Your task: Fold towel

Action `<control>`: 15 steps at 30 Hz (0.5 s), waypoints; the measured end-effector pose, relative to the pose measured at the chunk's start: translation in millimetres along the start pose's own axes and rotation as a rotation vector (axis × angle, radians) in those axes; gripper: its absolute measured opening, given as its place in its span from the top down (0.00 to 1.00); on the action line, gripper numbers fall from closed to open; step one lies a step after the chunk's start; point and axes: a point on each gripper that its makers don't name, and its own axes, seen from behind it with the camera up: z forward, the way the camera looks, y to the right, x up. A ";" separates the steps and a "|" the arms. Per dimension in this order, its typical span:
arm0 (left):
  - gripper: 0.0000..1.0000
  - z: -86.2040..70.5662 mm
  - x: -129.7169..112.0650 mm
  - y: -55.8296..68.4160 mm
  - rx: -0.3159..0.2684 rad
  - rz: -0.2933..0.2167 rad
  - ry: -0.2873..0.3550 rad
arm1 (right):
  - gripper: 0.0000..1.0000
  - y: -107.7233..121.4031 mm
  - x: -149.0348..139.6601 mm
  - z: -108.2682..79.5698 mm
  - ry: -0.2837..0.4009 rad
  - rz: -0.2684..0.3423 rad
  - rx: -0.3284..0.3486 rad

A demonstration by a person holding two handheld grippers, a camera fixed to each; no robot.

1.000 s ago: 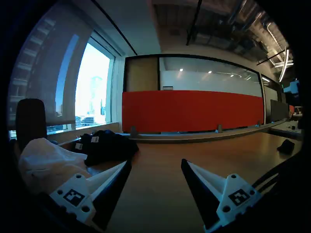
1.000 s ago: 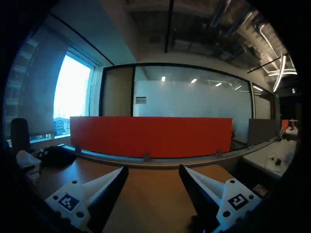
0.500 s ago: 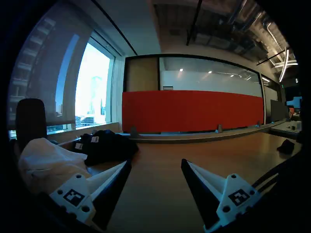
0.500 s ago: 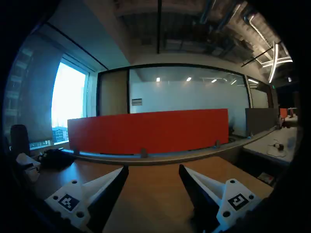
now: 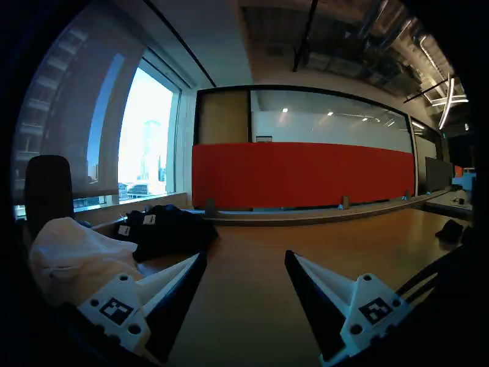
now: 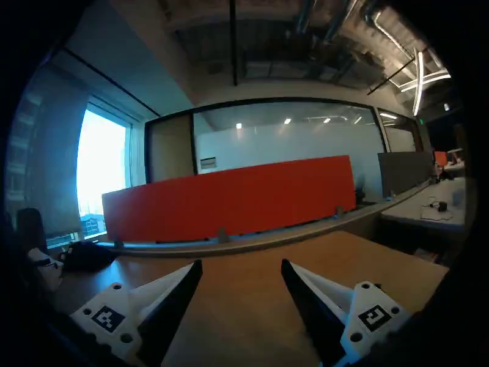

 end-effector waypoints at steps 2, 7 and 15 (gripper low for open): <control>0.06 0.0 0.1 -0.1 0.000 0.000 0.000 | 0.00 2.6 -5.9 0.5 -0.002 0.000 -0.010; 0.06 0.0 0.1 -0.3 0.000 0.000 0.000 | 0.00 5.1 -17.4 0.4 0.000 -0.016 -0.017; 0.06 -0.3 0.0 -0.4 0.000 0.000 0.000 | 0.00 4.4 -35.0 -2.1 -0.019 -0.044 -0.003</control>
